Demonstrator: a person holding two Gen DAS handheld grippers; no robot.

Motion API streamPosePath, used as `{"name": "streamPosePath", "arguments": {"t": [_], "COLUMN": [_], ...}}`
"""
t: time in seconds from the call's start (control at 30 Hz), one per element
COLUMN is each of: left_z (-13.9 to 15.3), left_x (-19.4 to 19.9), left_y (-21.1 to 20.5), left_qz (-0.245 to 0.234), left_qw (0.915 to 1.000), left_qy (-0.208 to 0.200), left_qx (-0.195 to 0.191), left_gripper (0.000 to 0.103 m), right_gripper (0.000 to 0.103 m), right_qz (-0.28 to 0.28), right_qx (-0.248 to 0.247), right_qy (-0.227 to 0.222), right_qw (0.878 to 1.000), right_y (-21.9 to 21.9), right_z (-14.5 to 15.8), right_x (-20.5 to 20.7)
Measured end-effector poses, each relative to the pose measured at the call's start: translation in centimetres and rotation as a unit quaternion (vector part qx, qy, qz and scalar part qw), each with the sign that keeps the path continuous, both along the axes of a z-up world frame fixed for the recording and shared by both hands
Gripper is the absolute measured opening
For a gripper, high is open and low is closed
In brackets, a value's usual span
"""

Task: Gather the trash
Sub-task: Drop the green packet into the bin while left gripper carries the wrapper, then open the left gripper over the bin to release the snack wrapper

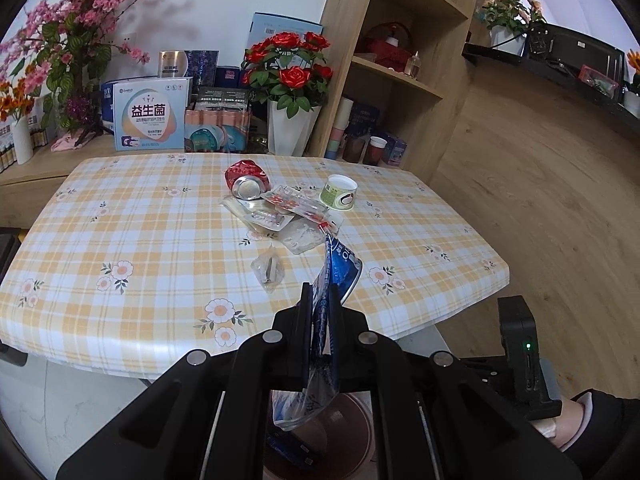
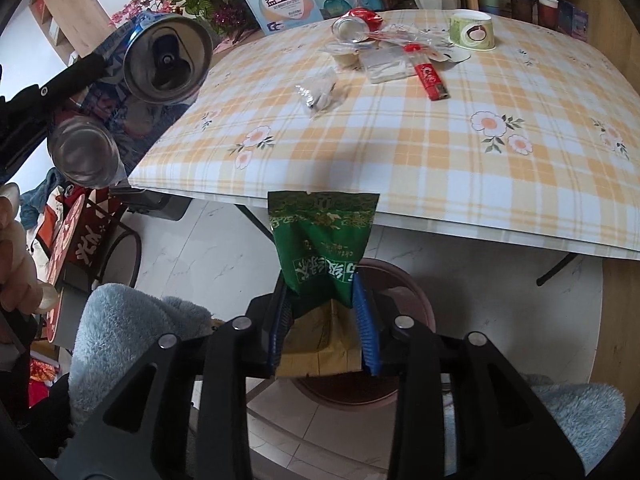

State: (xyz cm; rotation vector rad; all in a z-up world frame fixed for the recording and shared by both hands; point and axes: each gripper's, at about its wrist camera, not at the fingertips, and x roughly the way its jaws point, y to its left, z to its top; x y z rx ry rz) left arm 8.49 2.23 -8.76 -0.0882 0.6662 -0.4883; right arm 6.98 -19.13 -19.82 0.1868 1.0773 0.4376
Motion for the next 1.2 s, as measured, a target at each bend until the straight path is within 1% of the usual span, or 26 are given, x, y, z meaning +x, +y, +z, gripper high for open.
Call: {"name": "streamPosePath", "arguments": {"t": [0.03, 0.07, 0.23, 0.27, 0.3, 0.37, 0.43, 0.47, 0.57, 0.6, 0.63, 0.73, 0.87, 1.03, 1.2], "left_z": [0.0, -0.1, -0.4, -0.5, -0.6, -0.8, -1.0, -1.2, -1.7, -1.9, -2.2, -3.0, -3.3, -2.1, -1.7], "left_x": [-0.2, -0.2, -0.3, -0.3, -0.4, -0.5, -0.7, -0.8, -0.8, -0.9, -0.8, -0.4, 0.7, 1.5, 1.9], "left_y": [0.0, 0.1, 0.2, 0.1, 0.1, -0.2, -0.5, -0.7, -1.3, -1.5, -1.8, -2.9, -4.2, -6.4, -6.7], "left_qz": [0.000, 0.000, 0.000, 0.001, 0.000, -0.001, -0.004, -0.006, -0.013, -0.015, -0.018, -0.032, -0.049, -0.069, -0.061], "left_qw": [1.0000, 1.0000, 1.0000, 1.0000, 1.0000, 1.0000, 0.9999, 0.9999, 0.9997, 0.9996, 0.9995, 0.9988, 0.9973, 0.9968, 0.9976], "left_qy": [0.000, 0.000, 0.005, 0.006, 0.007, 0.008, 0.010, 0.011, 0.019, 0.022, 0.025, 0.035, 0.053, 0.039, 0.033], "left_qx": [0.000, 0.000, -0.006, -0.006, -0.006, -0.004, 0.000, 0.002, 0.005, 0.006, 0.007, 0.010, -0.017, -0.010, 0.002], "left_gripper": [0.008, 0.008, 0.008, 0.008, 0.008, 0.008, 0.008, 0.007, 0.006, 0.005, 0.000, 0.000, 0.000, 0.000, 0.000], "right_gripper": [0.039, 0.046, 0.067, 0.075, 0.078, 0.093, 0.094, 0.097, 0.097, 0.097, 0.097, 0.097, 0.097, 0.097, 0.097], "right_qz": [0.002, 0.004, -0.001, -0.006, -0.015, -0.033, -0.050, -0.061, -0.089, -0.096, -0.104, -0.124, -0.137, -0.156, -0.157], "right_qx": [0.001, 0.001, 0.005, 0.004, 0.000, -0.010, -0.021, -0.029, -0.049, -0.051, -0.049, -0.039, -0.038, -0.027, -0.034], "right_qy": [-0.001, -0.003, -0.012, -0.016, -0.027, -0.049, -0.075, -0.089, -0.129, -0.136, -0.143, -0.150, -0.160, -0.158, -0.155], "right_qw": [1.000, 1.000, 1.000, 1.000, 1.000, 0.998, 0.996, 0.994, 0.986, 0.985, 0.983, 0.980, 0.977, 0.975, 0.975], "right_y": [0.1, 0.2, 0.1, -0.1, -0.4, -1.2, -2.1, -2.7, -4.0, -4.4, -5.0, -6.6, -7.8, -9.2, -9.9], "right_z": [0.1, 0.2, 0.7, 0.9, 1.4, 2.3, 3.4, 4.1, 5.7, 6.1, 6.5, 7.1, 7.5, 7.7, 7.2], "right_x": [0.0, 0.0, 0.3, 0.4, 0.4, 0.7, 0.8, 0.9, 0.9, 1.0, 1.0, 1.3, 1.4, 1.3, 1.6]}}
